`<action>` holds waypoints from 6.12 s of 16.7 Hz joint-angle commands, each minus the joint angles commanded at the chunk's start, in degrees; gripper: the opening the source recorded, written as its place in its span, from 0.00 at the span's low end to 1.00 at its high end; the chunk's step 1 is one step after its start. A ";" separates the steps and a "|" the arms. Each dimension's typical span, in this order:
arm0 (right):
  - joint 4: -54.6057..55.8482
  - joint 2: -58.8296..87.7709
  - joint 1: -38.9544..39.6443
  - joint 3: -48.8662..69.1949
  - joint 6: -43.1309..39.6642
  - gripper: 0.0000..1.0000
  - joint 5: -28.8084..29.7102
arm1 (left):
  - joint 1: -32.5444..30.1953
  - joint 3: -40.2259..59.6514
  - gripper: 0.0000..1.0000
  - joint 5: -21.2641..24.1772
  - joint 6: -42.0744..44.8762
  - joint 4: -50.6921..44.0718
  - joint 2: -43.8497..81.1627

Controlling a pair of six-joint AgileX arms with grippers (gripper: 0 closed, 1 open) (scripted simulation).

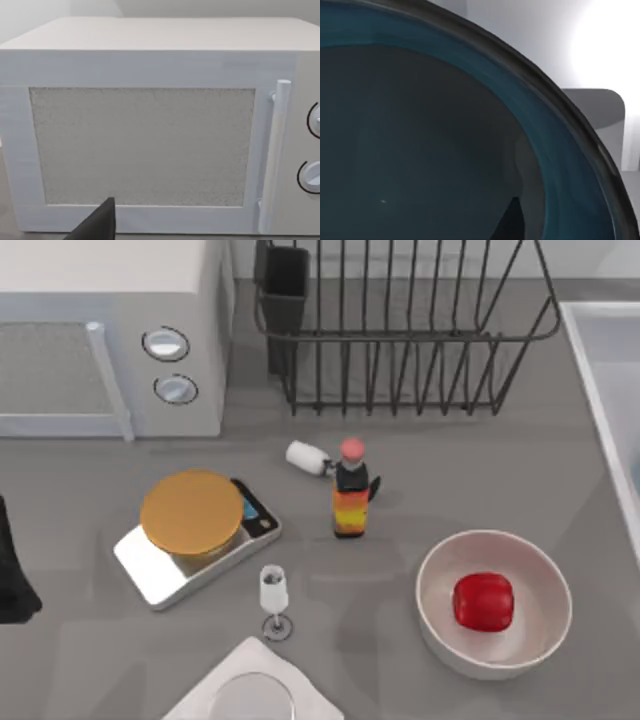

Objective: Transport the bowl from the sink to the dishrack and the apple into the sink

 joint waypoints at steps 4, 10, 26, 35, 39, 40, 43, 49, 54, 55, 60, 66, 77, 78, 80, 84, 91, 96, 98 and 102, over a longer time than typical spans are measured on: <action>0.00 0.00 0.00 0.00 0.00 0.02 0.00 | 0.00 0.00 1.00 0.00 0.00 0.00 0.00; 0.00 0.00 0.00 0.00 0.00 0.00 0.00 | 0.00 0.00 1.00 0.00 0.00 0.00 0.00; -20.73 -39.55 -13.47 -19.19 -14.06 0.00 -1.57 | 0.00 0.00 1.00 0.00 0.00 0.00 0.00; -35.46 -67.57 -23.69 -33.20 -24.60 0.00 -2.72 | 0.00 0.00 1.00 0.00 0.00 0.00 0.00; -35.61 -67.83 -23.81 -33.34 -24.72 0.00 -2.74 | 0.00 0.00 1.00 0.00 0.00 0.00 0.00; -35.52 -67.67 -23.53 -33.15 -24.57 0.00 -2.72 | 0.00 0.00 1.00 0.00 0.00 0.00 0.00; -34.24 -68.32 -24.17 -33.10 -25.72 0.00 -2.98 | 0.00 0.00 1.00 0.00 0.00 0.00 0.00; -16.45 -77.54 -32.04 -33.26 -41.67 0.00 -6.54 | 0.00 0.00 1.00 0.00 0.00 0.00 0.00; 8.84 -89.59 -43.51 -32.80 -63.71 0.00 -11.89 | 0.00 0.00 1.00 0.00 0.00 0.00 0.00; 14.58 -92.22 -46.16 -32.63 -68.61 0.00 -13.14 | 0.00 0.00 1.00 0.00 0.00 0.00 0.00; 45.19 -105.76 -60.38 -31.40 -93.90 0.00 -19.85 | 0.00 0.00 1.00 0.00 0.00 0.00 0.00; 81.67 -120.55 -78.08 -28.40 -121.91 0.00 -28.18 | 0.00 0.00 1.00 0.00 0.00 0.00 0.00; 129.67 -136.10 -102.54 -22.04 -153.42 0.00 -40.53 | 0.00 0.00 1.00 0.00 0.00 0.00 0.00; 132.33 -136.71 -104.01 -21.47 -154.81 0.00 -41.30 | 0.00 0.00 1.00 0.00 0.00 0.00 0.00; 136.96 -137.65 -106.64 -20.35 -157.13 0.00 -42.66 | 0.00 0.00 1.00 0.00 0.00 0.00 0.00; 142.64 -138.47 -110.12 -18.60 -159.79 0.00 -44.42 | 0.00 0.00 1.00 0.00 0.00 0.00 0.00; 143.93 -138.63 -110.85 -18.23 -160.22 0.00 -44.81 | 0.00 0.00 1.00 0.00 0.00 0.00 0.00; 143.79 -135.79 -107.48 -18.87 -157.01 0.00 -44.08 | 0.00 0.00 1.00 0.00 0.00 0.00 0.00; 143.56 -131.27 -102.29 -19.83 -151.71 0.00 -42.86 | 0.00 0.00 1.00 0.00 0.00 0.00 0.00; 142.15 -117.83 -86.09 -23.00 -134.94 0.00 -38.23 | 0.00 0.00 1.00 0.00 0.00 0.00 0.00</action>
